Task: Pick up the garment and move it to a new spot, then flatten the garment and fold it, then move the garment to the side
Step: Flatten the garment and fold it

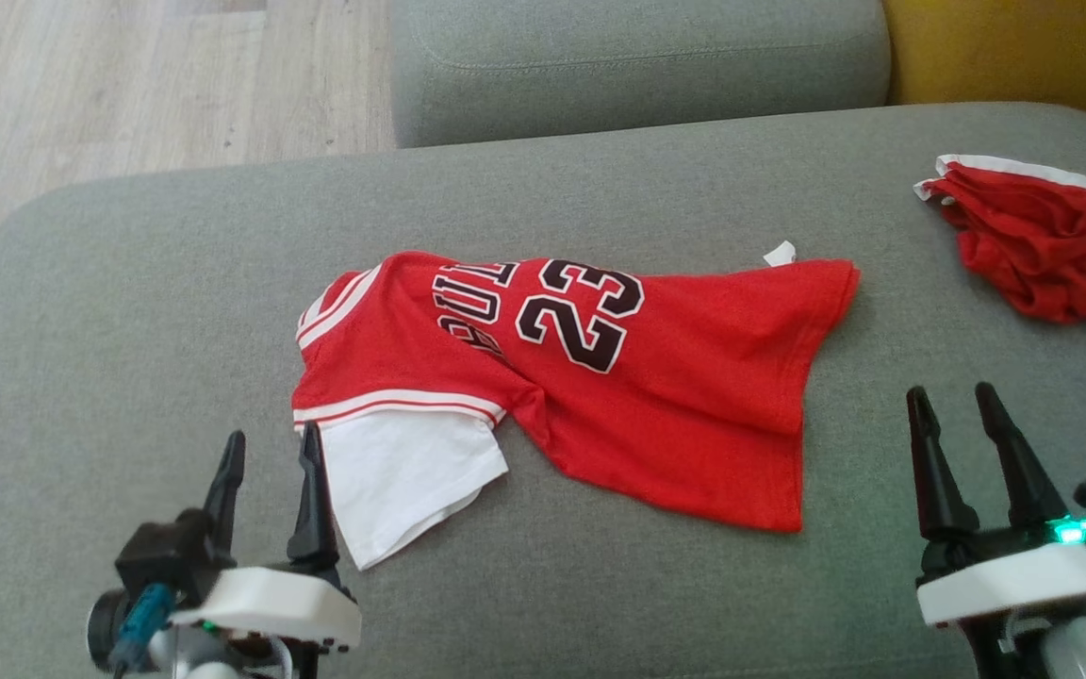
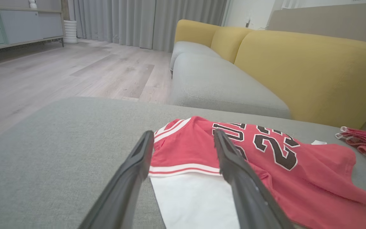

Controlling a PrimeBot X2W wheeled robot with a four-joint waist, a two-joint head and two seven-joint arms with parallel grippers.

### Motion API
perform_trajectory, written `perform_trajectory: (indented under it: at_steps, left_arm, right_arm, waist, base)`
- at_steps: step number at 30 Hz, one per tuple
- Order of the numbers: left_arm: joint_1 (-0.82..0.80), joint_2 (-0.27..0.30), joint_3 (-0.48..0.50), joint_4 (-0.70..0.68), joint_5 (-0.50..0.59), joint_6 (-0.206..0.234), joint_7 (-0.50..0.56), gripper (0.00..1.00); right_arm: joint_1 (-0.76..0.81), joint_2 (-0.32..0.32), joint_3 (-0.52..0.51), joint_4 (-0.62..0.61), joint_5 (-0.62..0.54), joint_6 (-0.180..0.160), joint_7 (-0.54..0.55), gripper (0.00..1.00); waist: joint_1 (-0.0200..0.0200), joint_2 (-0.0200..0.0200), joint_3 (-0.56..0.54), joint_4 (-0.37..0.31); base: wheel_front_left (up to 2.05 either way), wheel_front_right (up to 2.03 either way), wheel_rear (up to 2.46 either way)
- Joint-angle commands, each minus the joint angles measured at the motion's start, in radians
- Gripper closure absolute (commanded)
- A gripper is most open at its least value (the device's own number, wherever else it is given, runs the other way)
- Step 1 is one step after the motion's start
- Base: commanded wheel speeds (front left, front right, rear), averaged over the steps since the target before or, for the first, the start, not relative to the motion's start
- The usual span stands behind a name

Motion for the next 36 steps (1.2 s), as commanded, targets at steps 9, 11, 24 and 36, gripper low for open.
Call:
perform_trajectory:
  at_steps: [9, 11, 24, 36]
  left_arm:
    - [-0.065, -0.027, 0.034, 0.135, -0.039, -0.024, 0.123, 0.0]
    - [-0.082, -0.027, 0.016, 0.166, -0.054, -0.029, 0.207, 0.0]
    - [-0.195, -0.062, -0.045, 0.302, -0.114, -0.042, 0.474, 0.0]
    - [-0.26, -0.091, -0.076, 0.4, -0.133, -0.069, 0.494, 0.96]
  right_arm:
    - [-0.077, -0.029, 0.081, 0.077, 0.04, -0.001, 0.241, 0.0]
    - [-0.099, -0.014, 0.088, 0.129, 0.061, -0.001, 0.349, 0.0]
    - [-0.18, 0.065, 0.095, 0.276, 0.092, -0.001, 0.667, 0.0]
    - [-0.189, 0.074, 0.138, 0.287, 0.123, -0.001, 0.665, 0.45]
  waist:
    - [0.0001, 0.0, 0.014, 0.0]
    - [0.0001, 0.0, 0.014, 0.006]
    - [0.0001, 0.0, 0.048, 0.045]
    - [0.0001, 0.0, 0.092, 0.044]
  base:
    - [0.0, 0.0, 0.0]
    - [0.0, 0.0, 0.0]
    - [0.0, 0.0, 0.0]
    - [0.0, 0.0, 0.0]
